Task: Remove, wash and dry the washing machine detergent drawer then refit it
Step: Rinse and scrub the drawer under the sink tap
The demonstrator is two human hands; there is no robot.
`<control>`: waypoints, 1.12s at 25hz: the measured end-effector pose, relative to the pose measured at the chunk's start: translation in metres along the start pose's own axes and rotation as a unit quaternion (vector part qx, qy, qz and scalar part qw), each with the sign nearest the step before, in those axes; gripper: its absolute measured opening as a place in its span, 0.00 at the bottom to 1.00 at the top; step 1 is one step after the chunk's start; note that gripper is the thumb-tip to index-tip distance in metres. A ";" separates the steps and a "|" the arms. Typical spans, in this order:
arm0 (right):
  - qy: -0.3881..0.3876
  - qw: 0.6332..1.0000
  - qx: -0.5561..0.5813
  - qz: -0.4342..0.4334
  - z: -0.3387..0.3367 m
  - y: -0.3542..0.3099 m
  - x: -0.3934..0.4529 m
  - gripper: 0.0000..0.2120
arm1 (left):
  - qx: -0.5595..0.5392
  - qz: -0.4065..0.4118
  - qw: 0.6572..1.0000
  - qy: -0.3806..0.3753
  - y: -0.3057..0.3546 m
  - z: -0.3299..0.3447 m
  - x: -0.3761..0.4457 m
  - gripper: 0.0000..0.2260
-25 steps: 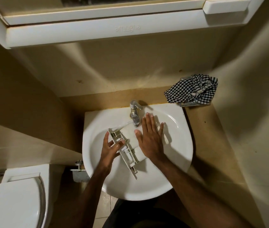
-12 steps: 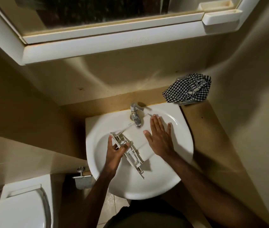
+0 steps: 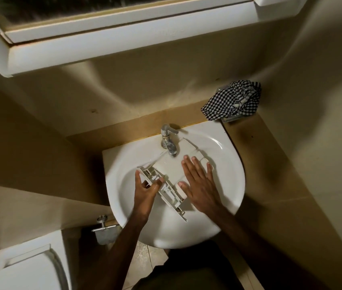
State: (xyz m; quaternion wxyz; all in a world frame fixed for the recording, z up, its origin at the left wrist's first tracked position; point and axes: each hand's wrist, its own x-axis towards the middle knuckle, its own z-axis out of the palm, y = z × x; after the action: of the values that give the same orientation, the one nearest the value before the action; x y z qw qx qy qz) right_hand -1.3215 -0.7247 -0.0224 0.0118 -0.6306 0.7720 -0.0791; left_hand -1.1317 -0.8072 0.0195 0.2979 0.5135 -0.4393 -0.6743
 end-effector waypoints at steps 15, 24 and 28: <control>-0.005 0.999 0.034 0.040 -0.001 -0.010 -0.018 0.32 | 0.013 0.014 1.000 -0.012 0.006 0.000 -0.002 0.30; 0.019 0.998 0.046 -0.048 -0.002 -0.029 0.001 0.27 | 0.053 -0.024 0.998 0.000 -0.003 -0.005 0.003 0.41; 0.031 0.985 0.036 -0.164 -0.010 -0.015 0.012 0.24 | 0.050 -0.017 0.999 0.002 -0.002 -0.008 0.002 0.31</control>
State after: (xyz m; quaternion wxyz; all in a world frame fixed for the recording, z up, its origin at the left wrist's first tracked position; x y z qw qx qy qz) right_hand -1.3101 -0.7380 -0.0097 -0.0025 -0.7450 0.6548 -0.1275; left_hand -1.1240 -0.8102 0.0167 0.2614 0.5366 -0.4635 -0.6549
